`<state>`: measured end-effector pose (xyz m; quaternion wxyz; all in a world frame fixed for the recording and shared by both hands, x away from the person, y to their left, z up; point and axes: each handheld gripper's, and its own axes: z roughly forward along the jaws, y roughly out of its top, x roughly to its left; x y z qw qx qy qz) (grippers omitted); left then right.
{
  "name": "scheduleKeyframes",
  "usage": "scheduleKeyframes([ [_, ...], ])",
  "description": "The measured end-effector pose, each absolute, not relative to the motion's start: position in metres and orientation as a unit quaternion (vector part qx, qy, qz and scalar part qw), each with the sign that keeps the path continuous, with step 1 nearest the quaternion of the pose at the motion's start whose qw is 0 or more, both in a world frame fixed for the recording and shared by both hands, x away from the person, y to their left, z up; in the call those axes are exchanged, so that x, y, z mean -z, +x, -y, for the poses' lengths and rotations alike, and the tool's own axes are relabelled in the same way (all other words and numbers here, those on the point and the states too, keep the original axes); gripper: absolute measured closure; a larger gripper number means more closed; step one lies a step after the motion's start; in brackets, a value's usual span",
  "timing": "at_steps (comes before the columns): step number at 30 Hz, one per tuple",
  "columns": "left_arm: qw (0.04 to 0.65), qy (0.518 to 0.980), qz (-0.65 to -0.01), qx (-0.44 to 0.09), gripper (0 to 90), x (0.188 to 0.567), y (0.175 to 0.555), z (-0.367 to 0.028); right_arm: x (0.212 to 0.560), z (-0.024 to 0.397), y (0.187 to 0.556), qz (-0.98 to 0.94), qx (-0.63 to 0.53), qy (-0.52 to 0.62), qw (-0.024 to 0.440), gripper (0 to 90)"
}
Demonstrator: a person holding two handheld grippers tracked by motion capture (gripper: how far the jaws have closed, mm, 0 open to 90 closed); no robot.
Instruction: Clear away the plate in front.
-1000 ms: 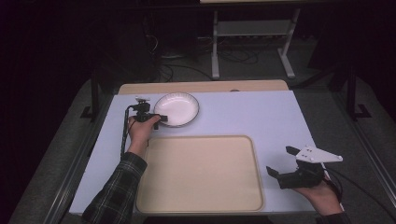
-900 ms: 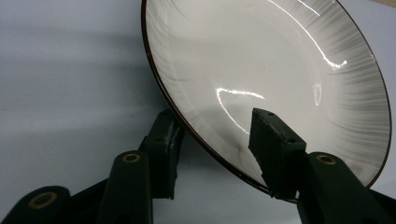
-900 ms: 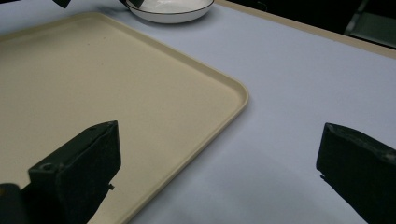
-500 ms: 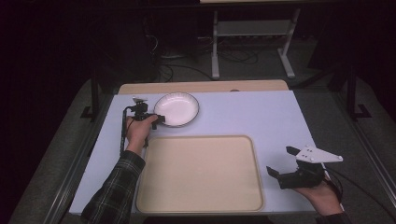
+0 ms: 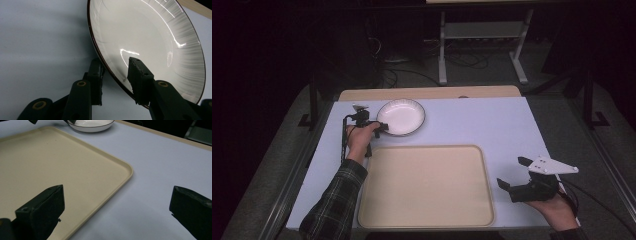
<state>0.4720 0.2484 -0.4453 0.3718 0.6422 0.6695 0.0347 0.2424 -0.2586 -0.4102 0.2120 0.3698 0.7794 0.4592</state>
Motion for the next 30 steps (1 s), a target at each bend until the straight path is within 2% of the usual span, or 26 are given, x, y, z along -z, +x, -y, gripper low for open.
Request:
scheduleKeyframes([
  [14,0.383,0.599,-0.704,-0.004,71.6,0.4472,0.4748,-0.2527,0.4101,0.2583,0.2432,-0.78,-0.46,0.369,0.212,0.0],
  [19,0.39,0.593,-0.705,-0.009,76.6,0.4473,0.4754,-0.2515,0.4102,0.2593,0.243,-0.779,-0.46,0.369,0.212,0.0],
  [30,0.412,0.582,-0.701,-0.013,81.3,0.4456,0.4753,-0.2505,0.4102,0.2606,0.2426,-0.778,-0.46,0.371,0.213,0.0],
])
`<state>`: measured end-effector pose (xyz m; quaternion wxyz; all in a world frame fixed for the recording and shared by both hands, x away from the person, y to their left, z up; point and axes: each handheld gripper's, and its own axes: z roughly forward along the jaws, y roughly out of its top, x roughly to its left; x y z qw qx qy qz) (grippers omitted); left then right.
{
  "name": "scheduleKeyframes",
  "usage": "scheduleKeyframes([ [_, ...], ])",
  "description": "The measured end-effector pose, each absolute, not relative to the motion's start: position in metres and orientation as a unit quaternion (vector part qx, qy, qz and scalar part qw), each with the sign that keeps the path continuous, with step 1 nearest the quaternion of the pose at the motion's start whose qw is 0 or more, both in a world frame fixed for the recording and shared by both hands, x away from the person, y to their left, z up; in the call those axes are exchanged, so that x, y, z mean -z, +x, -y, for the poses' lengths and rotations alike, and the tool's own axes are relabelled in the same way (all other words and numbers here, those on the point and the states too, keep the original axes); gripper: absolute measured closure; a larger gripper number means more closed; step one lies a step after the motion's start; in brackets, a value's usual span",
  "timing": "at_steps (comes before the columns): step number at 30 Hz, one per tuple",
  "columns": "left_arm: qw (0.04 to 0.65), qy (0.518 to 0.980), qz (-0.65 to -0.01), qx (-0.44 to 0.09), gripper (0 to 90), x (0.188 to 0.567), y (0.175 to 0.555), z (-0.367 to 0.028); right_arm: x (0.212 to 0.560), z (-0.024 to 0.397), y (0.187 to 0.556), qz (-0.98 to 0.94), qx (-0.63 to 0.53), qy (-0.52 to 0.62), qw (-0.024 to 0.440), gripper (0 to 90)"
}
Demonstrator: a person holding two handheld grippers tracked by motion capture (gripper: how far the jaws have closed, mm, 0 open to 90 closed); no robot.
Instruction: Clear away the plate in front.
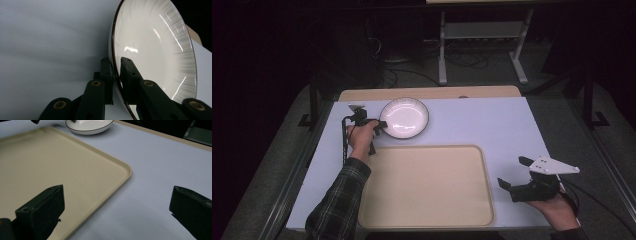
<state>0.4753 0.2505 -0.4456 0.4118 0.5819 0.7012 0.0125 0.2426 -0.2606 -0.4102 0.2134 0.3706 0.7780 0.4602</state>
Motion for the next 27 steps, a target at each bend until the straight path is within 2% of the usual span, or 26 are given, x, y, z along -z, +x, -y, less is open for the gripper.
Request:
scheduleKeyframes([
  [6,0.428,0.599,-0.676,-0.023,83.4,0.441,0.474,-0.251,0.41,0.261,0.242,-0.778,-0.461,0.371,0.214,0.0],
  [11,0.446,0.592,-0.671,-0.021,86.0,0.437,0.473,-0.25,0.409,0.26,0.242,-0.777,-0.461,0.37,0.216,0.0],
  [16,0.45,0.596,-0.664,-0.044,86.2,0.435,0.473,-0.245,0.409,0.261,0.241,-0.775,-0.462,0.371,0.218,0.0],
  [25,0.475,0.599,-0.643,-0.044,84.7,0.43,0.474,-0.246,0.409,0.264,0.241,-0.772,-0.465,0.374,0.22,0.0],
  [27,0.478,0.612,-0.628,-0.056,84.8,0.429,0.473,-0.248,0.409,0.263,0.241,-0.773,-0.464,0.372,0.22,0.0],
])
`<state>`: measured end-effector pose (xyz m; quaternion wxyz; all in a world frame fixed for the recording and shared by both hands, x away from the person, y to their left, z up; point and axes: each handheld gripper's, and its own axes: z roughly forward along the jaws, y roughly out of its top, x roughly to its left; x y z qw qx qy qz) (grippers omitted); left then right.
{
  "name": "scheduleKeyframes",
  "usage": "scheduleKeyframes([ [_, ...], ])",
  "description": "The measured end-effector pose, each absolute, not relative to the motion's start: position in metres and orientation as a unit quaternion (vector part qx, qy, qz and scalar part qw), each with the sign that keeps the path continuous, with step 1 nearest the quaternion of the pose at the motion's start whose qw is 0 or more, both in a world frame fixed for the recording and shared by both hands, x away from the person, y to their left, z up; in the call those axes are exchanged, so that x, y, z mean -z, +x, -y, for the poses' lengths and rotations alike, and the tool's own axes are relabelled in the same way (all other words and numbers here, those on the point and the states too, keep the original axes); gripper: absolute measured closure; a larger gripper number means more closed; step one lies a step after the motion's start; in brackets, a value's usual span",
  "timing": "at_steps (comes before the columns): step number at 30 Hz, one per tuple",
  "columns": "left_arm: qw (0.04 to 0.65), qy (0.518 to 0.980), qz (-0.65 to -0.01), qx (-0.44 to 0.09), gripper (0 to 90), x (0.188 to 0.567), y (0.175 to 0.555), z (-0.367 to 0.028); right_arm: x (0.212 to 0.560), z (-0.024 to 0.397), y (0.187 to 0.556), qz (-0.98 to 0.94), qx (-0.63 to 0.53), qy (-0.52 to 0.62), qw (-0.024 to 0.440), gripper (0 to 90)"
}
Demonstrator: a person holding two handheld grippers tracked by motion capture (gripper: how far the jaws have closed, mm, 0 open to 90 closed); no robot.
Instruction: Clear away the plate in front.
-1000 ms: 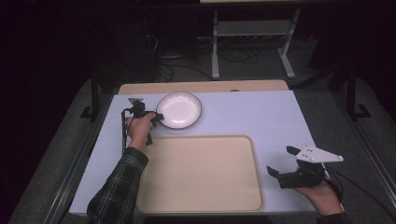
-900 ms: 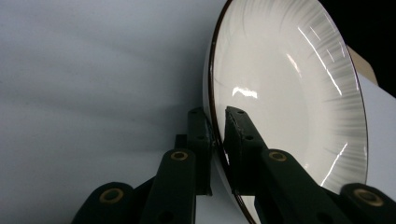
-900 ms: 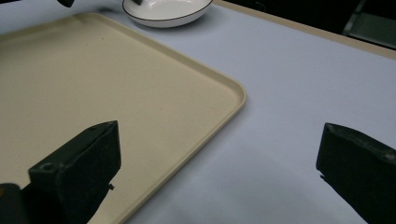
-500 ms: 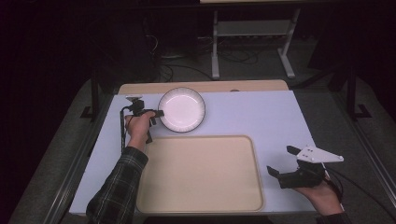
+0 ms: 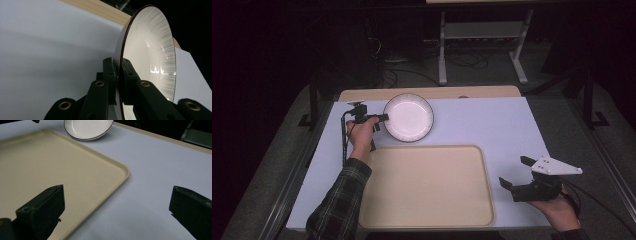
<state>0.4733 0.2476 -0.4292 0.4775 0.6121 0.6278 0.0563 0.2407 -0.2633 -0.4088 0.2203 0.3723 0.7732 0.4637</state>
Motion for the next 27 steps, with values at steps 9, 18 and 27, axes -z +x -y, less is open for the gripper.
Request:
scheduleKeyframes([
  [9,0.473,0.636,-0.599,-0.114,85.2,0.417,0.468,-0.25,0.408,0.264,0.24,-0.769,-0.467,0.374,0.223,0.0],
  [18,0.498,0.642,-0.571,-0.118,85.3,0.401,0.46,-0.255,0.407,0.264,0.24,-0.767,-0.469,0.373,0.226,0.0],
  [27,0.506,0.669,-0.532,-0.118,85.1,0.38,0.443,-0.253,0.407,0.263,0.24,-0.766,-0.471,0.374,0.229,0.0],
])
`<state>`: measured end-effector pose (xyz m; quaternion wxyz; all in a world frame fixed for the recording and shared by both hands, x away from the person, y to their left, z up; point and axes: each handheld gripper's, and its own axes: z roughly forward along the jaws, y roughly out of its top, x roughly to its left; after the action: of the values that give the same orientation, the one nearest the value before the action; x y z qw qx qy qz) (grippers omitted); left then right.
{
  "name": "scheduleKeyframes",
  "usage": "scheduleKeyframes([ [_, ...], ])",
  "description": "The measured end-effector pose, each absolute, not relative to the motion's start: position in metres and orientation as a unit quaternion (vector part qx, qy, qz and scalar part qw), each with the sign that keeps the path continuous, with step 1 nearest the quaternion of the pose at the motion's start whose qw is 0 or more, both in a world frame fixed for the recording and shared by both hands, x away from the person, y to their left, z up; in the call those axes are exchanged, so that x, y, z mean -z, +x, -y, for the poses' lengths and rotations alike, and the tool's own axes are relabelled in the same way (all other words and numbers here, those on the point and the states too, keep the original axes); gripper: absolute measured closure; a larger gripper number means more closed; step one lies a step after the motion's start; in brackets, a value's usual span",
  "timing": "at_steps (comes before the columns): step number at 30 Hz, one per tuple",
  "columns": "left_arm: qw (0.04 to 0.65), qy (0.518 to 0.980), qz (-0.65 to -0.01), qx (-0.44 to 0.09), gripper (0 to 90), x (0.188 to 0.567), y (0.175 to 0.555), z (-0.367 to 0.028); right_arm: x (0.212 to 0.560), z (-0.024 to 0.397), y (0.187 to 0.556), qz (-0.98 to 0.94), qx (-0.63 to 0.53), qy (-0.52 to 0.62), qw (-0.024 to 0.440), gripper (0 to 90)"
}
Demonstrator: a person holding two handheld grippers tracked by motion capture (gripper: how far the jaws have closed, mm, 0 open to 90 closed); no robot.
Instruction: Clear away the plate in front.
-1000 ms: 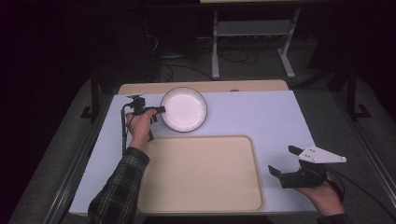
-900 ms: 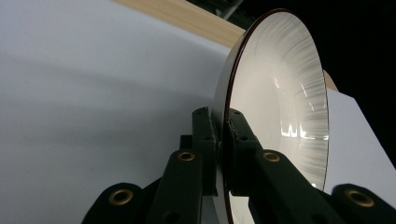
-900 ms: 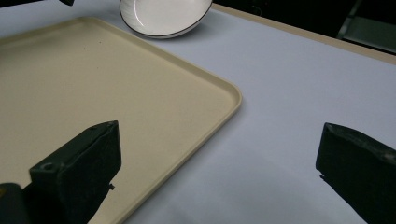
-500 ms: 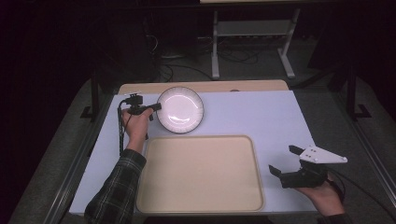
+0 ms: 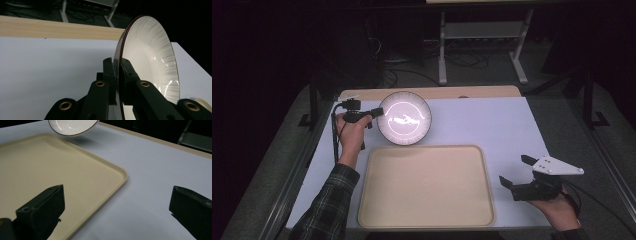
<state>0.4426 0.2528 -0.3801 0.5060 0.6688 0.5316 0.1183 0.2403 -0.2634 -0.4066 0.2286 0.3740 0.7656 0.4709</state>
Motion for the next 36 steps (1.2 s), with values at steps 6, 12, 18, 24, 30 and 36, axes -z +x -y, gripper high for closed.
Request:
scheduleKeyframes([
  [6,0.512,0.686,-0.503,-0.117,85.1,0.368,0.43,-0.248,0.406,0.263,0.24,-0.763,-0.474,0.374,0.231,0.0],
  [12,0.512,0.704,-0.479,-0.117,85.2,0.36,0.418,-0.242,0.405,0.263,0.24,-0.763,-0.474,0.373,0.232,0.0],
  [18,0.517,0.721,-0.449,-0.104,85.0,0.353,0.4,-0.235,0.405,0.262,0.239,-0.763,-0.475,0.372,0.233,0.0],
  [24,0.518,0.739,-0.423,-0.083,85.0,0.352,0.386,-0.226,0.405,0.261,0.239,-0.762,-0.475,0.373,0.234,0.0],
  [30,0.51,0.754,-0.407,-0.069,84.8,0.356,0.373,-0.217,0.405,0.261,0.239,-0.761,-0.475,0.373,0.235,0.0],
  [36,0.506,0.765,-0.396,-0.049,84.7,0.362,0.364,-0.211,0.405,0.261,0.239,-0.762,-0.475,0.372,0.235,0.0],
])
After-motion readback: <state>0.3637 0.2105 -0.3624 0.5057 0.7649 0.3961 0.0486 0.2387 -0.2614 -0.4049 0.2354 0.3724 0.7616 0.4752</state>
